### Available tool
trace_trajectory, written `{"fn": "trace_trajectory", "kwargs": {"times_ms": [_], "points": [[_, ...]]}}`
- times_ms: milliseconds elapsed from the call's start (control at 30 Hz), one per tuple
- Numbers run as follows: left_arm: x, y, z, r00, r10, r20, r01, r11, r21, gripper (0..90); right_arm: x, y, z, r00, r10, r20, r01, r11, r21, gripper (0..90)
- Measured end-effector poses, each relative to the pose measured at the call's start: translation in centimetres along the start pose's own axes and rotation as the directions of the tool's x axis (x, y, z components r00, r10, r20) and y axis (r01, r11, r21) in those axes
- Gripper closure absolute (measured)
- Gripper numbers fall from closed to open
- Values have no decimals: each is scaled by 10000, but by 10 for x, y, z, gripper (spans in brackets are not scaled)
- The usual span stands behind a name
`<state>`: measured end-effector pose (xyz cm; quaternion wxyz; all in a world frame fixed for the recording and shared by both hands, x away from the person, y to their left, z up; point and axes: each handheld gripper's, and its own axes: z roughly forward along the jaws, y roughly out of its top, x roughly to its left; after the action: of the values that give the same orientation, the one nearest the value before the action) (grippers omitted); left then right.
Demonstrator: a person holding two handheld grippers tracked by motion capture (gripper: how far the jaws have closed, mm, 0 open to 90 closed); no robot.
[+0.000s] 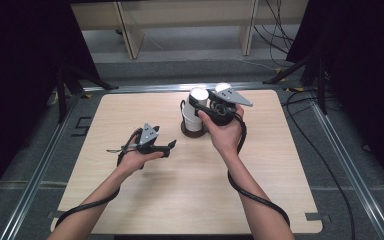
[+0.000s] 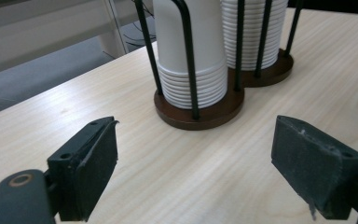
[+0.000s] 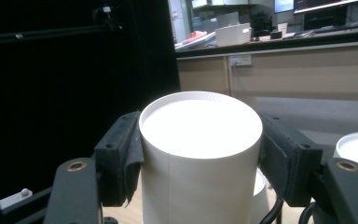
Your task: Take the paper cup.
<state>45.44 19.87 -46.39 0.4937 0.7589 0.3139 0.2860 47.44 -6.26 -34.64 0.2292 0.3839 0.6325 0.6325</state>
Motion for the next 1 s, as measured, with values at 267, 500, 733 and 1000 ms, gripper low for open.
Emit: {"fn": "trace_trajectory", "kwargs": {"times_ms": [267,500,733,1000], "points": [[-14,-4,-17,9997,-129,223,135,9996,-245,142,-5,-12,-15,9975,595,-381,-591,9982,106,350],[-19,-9,-28,9996,45,269,-40,9999,-163,142,-11,-24,-30,9944,974,-417,-964,9950,256,349],[-24,-15,-37,9989,57,456,-53,10000,-76,142,-18,-34,-43,9900,1341,-440,-1326,9905,352,349],[-35,-18,-41,9982,-41,605,62,9994,-348,111,-22,-36,-50,9788,2006,-413,-1985,9788,496,349]]}}
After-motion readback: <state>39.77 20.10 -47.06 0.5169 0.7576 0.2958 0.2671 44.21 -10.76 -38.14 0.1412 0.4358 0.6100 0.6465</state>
